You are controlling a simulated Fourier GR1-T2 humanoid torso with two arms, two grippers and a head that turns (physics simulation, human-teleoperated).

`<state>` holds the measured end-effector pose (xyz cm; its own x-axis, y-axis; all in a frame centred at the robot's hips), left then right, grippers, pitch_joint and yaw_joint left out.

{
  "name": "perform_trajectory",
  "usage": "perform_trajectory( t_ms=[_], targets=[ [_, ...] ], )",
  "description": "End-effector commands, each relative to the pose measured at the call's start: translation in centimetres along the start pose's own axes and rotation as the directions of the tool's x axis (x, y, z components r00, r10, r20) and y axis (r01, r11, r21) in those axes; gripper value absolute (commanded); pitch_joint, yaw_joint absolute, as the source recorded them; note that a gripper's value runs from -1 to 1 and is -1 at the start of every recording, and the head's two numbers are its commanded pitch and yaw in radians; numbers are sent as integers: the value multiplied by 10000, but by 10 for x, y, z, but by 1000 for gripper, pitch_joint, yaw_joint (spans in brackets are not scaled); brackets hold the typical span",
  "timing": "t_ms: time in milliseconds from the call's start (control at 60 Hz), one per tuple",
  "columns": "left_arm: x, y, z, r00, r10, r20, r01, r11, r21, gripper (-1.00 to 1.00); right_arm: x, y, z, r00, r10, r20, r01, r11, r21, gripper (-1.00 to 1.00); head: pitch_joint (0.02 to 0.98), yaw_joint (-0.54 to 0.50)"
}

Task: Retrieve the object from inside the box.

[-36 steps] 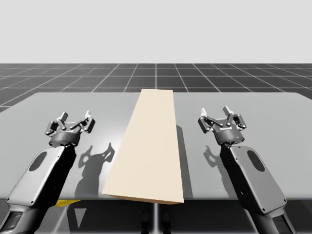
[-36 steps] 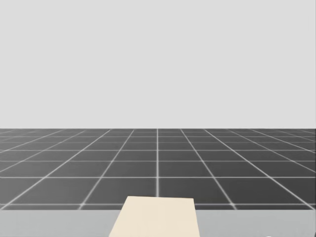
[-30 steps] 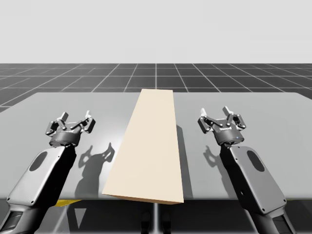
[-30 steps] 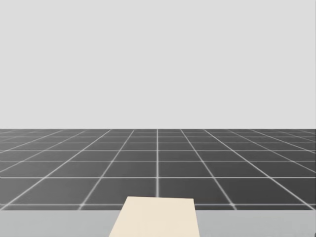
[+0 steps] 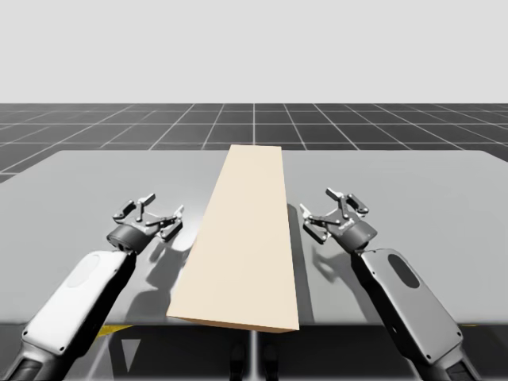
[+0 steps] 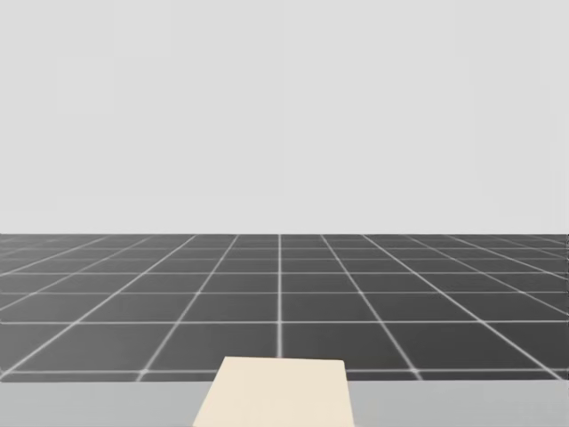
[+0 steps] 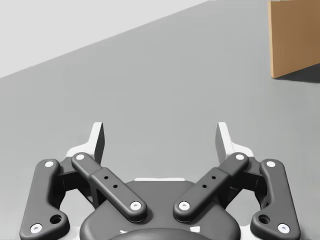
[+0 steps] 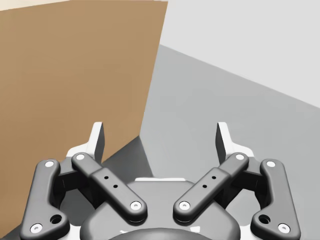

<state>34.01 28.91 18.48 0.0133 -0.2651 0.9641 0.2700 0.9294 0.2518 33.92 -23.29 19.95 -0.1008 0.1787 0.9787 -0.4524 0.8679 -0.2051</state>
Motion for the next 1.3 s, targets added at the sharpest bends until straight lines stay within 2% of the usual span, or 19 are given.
perform_trajectory(
  t_ms=[17,83,133,233,350,517,567,650,667,683,700,733,767,900,983,1117,1217,1300],
  targets=[
    [6,-57,9,9951,-859,484,942,9730,-2107,-1000,-4,30,3,9989,382,275,-423,9844,1705,-1000,92,-20],
    [10,-78,13,9904,-1172,734,1329,9534,-2709,-1000,-3,32,5,9987,355,363,-420,9794,1974,-1000,90,-24],
    [13,-96,18,9887,-1183,919,1424,9332,-3299,-1000,-2,33,6,9983,364,456,-451,9772,2075,-1000,89,-26],
    [17,-120,24,9879,-1100,1096,1452,9047,-4006,-1000,-2,35,8,9970,479,602,-606,9712,2303,-1000,85,-29],
    [19,-137,29,9865,-1166,1151,1562,8818,-4450,-1000,-1,37,9,9957,585,712,-746,9655,2497,-1000,83,-32],
    [17,-146,32,9906,-829,1092,1259,8652,-4853,-1000,-4,39,8,9941,864,653,-1002,9629,2505,-1000,85,-29],
    [17,-150,32,9904,-853,1085,1277,8643,-4866,-1000,-4,40,8,9938,902,646,-1036,9627,2498,-1000,86,-27],
    [13,-149,27,9936,-520,1000,936,8751,-4749,-1000,-4,41,7,9936,922,658,-1060,9621,2514,-1000,88,-23],
    [11,-149,24,9955,-260,911,665,8768,-4763,-1000,-4,41,7,9934,932,663,-1071,9616,2526,-1000,89,-21],
    [11,-148,23,9957,-166,912,581,8782,-4747,-1000,-4,41,7,9934,933,661,-1071,9615,2531,-1000,89,-20],
    [9,-148,19,9968,110,792,281,8792,-4756,-1000,-4,42,7,9931,958,672,-1098,9614,2524,-1000,90,-19],
    [8,-149,16,9973,237,695,128,8754,-4833,-1000,-4,42,7,9930,967,679,-1109,9612,2525,-1000,90,-18],
    [7,-149,10,9979,186,628,139,8763,-4816,-1000,-4,43,7,9928,980,692,-1126,9601,2559,-1000,91,-14],
    [7,-144,-9,9987,496,152,-356,8683,-4947,-1000,-4,44,7,9919,1056,700,-1202,9593,2554,-1000,94,-8],
    [7,-146,-18,9994,336,-36,-307,8574,-5137,-1000,-5,45,6,9911,1117,723,-1267,9584,2560,-1000,97,-7],
    [8,-155,-34,9992,329,-223,-398,8400,-5411,-1000,-5,46,6,9901,1199,731,-1347,9576,2546,-1000,103,-10],
    [6,-158,-48,9960,713,-540,-893,8230,-5610,-1000,-6,45,6,9896,1233,738,-1383,9571,2546,-1000,110,-15],
    [1,-162,-58,9937,812,-772,-1109,8092,-5769,-1000,-6,45,6,9891,1275,740,-1424,9565,2545,-1000,117,-17]
  ],
)
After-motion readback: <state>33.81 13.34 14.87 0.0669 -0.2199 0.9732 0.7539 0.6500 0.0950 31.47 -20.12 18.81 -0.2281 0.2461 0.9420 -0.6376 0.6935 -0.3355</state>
